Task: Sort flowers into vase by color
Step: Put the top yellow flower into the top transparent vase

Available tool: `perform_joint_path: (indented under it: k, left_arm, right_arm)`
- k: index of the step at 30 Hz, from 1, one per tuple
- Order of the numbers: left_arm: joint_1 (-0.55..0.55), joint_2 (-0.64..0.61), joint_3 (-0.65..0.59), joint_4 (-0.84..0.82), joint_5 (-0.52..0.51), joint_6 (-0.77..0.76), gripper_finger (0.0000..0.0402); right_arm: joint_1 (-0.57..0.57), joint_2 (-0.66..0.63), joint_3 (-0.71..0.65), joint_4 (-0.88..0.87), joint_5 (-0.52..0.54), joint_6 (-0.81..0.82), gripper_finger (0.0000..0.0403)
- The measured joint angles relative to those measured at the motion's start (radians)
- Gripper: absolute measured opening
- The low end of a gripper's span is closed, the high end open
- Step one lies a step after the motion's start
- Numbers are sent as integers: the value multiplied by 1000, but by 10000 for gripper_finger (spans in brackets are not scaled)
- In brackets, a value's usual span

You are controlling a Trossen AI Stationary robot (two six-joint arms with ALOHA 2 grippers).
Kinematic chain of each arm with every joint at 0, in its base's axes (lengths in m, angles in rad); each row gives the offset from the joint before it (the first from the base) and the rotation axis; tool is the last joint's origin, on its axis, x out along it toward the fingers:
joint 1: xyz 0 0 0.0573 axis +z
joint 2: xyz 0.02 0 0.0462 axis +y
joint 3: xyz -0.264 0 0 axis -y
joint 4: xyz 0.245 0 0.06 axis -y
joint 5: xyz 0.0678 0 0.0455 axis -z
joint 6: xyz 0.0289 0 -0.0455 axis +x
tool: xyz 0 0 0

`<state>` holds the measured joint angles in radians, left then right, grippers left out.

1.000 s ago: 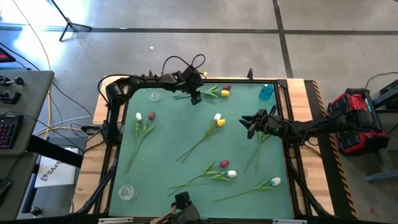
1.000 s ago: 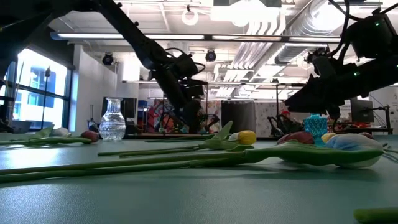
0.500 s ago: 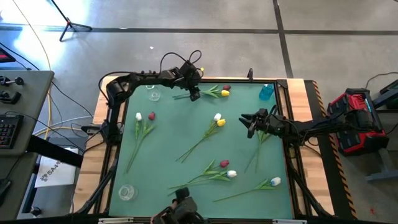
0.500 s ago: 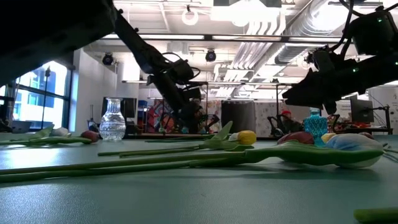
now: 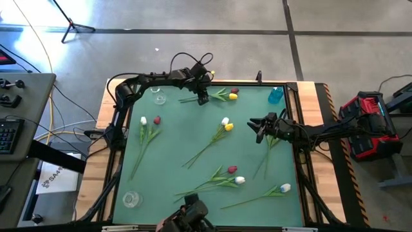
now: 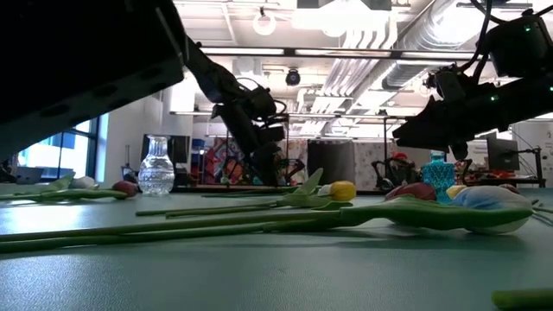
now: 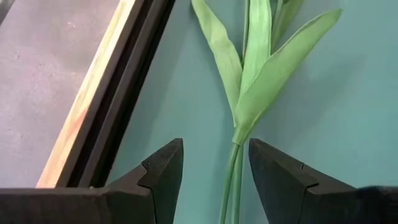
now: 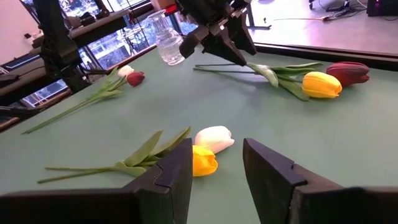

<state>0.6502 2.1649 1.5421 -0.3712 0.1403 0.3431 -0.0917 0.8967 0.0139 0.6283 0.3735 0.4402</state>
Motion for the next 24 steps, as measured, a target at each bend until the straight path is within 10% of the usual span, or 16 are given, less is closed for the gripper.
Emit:
perform_joint_path:
  k: [24]
  left_arm:
    - [20,46,5,-54,16,59,170]
  right_arm:
    - [0,0,0,27,-4,7,131]
